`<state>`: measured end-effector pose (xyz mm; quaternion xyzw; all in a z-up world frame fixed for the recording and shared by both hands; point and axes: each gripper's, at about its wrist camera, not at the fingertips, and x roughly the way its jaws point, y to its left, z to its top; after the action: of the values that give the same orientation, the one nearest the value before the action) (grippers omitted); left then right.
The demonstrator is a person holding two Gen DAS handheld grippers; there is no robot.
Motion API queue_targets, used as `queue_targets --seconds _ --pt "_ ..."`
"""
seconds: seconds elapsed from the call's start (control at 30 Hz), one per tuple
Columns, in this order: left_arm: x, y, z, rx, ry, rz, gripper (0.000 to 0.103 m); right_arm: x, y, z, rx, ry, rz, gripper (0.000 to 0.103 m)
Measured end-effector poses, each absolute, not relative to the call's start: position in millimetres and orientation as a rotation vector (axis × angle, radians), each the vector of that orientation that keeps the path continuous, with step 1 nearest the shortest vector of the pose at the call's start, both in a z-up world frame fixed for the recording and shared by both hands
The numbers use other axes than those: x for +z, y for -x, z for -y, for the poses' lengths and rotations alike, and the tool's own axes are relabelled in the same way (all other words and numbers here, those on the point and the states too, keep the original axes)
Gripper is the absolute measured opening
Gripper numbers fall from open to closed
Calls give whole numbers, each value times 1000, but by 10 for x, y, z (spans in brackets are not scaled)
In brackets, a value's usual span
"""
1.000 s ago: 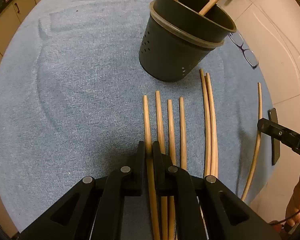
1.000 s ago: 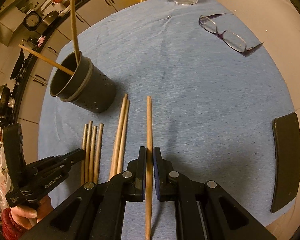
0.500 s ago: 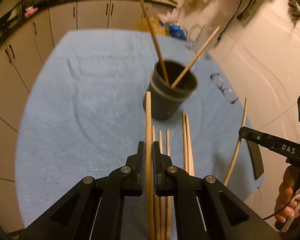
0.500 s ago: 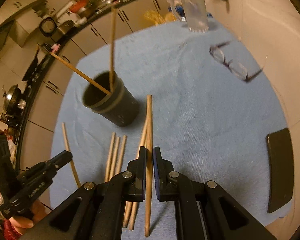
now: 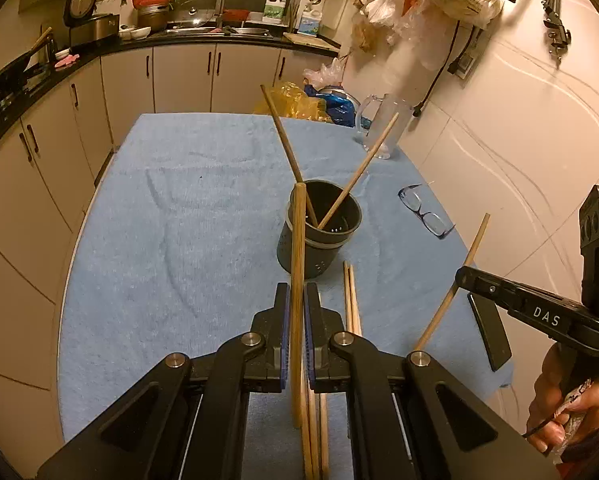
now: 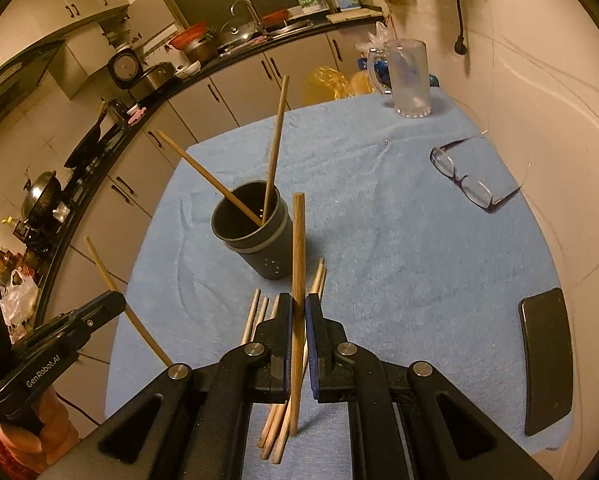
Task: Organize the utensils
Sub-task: 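Raise the left tool's chopstick above the cup while the right tool carries its own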
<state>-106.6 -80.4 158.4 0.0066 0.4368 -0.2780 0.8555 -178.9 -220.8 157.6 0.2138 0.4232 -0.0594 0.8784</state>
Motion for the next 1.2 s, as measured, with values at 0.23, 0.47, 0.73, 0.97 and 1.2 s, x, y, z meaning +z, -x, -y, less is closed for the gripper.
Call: queue_targets --seconds 0.23,0.47,0.73,0.97,1.2 --pt "1669 1083 787 -583 -15 -895 6 1656 1818 2192 -128 -437 -859 7" --pt "1753 1093 765 -582 -13 -875 6 1738 1840 2188 -125 -428 -834 7" --pt "1861 1073 751 -574 -16 -850 6 1831 1817 2231 -126 -429 -807 7" --pt "1970 1047 760 -572 -20 -828 6 1903 1790 2288 -131 -431 -787 7" --pt "2084 1020 775 -575 -11 -810 6 2008 1783 2371 -140 -446 -762 7"
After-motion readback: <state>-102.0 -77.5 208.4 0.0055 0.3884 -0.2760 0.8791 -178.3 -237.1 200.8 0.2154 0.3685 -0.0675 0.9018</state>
